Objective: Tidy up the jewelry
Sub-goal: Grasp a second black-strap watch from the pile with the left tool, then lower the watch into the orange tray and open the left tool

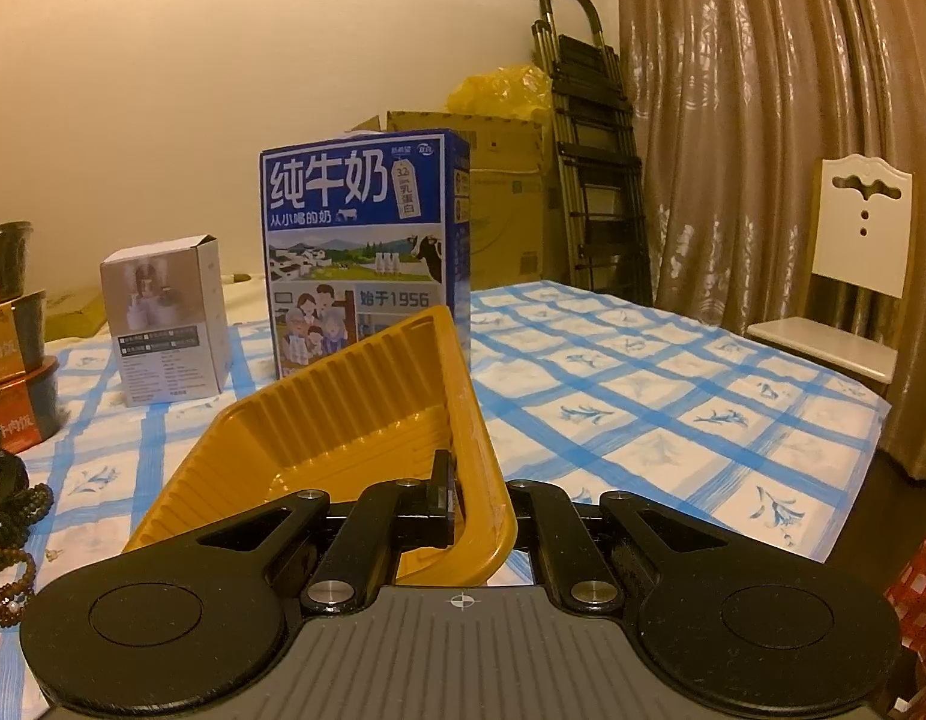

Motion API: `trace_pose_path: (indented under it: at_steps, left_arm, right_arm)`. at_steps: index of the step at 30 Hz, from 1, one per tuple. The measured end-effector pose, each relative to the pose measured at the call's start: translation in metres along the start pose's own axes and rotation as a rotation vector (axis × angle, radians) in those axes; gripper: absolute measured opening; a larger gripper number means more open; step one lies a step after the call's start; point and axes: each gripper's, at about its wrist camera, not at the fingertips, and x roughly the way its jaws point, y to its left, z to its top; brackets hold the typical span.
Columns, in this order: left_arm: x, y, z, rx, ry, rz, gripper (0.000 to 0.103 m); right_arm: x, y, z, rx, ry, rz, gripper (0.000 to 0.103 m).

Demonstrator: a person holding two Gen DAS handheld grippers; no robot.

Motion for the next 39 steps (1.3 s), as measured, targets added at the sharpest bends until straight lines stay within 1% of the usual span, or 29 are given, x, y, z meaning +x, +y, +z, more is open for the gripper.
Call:
trace_pose_path:
  at_steps: [3, 6, 9, 10, 11, 14, 17, 23, 27, 30, 36, 39]
  left_arm:
    - [0.013, -0.001, 0.005, -0.003, 0.022, 0.011, 0.047]
    - [0.022, 0.000, 0.007, -0.021, 0.042, -0.003, 0.042]
    - [0.025, 0.002, 0.008, -0.029, 0.047, 0.000, 0.032]
    - [0.025, 0.003, 0.008, -0.029, 0.047, -0.002, 0.024]
    - [0.024, 0.004, 0.007, -0.029, 0.048, -0.006, 0.021]
    - [0.020, 0.008, 0.008, -0.032, 0.049, -0.031, 0.019]
    - [0.011, 0.008, 0.011, -0.026, 0.034, -0.049, 0.018]
    - [-0.020, 0.000, 0.013, 0.009, -0.007, -0.110, 0.018]
    - [-0.047, -0.015, 0.007, 0.038, -0.021, -0.196, 0.018]
    - [-0.068, -0.032, 0.000, 0.061, -0.029, -0.273, 0.018]
    - [-0.107, -0.074, -0.015, 0.092, -0.029, -0.465, 0.018]
    - [-0.117, -0.099, -0.023, 0.105, -0.004, -0.554, 0.018]
  right_arm:
    - [0.000, -0.001, 0.000, -0.001, -0.002, -0.001, 0.006]
    - [0.000, -0.001, 0.000, 0.000, -0.001, -0.001, 0.006]
    - [0.001, -0.001, -0.001, 0.005, 0.003, 0.001, 0.006]
    - [0.001, -0.001, -0.001, 0.005, 0.004, 0.001, 0.006]
    - [0.001, 0.000, -0.001, 0.005, 0.004, 0.001, 0.006]
    - [0.002, 0.000, -0.001, 0.005, 0.005, 0.002, 0.006]
    - [0.001, 0.000, -0.001, 0.004, 0.004, 0.001, 0.006]
    - [0.001, -0.001, -0.001, 0.005, 0.004, 0.001, 0.005]
    - [0.002, -0.001, -0.001, 0.004, 0.003, 0.006, 0.005]
    - [0.001, -0.001, -0.001, 0.004, 0.004, 0.006, 0.005]
    - [0.001, 0.000, -0.002, 0.003, 0.003, 0.007, 0.005]
    - [0.001, 0.000, -0.002, 0.004, 0.005, 0.007, 0.005]
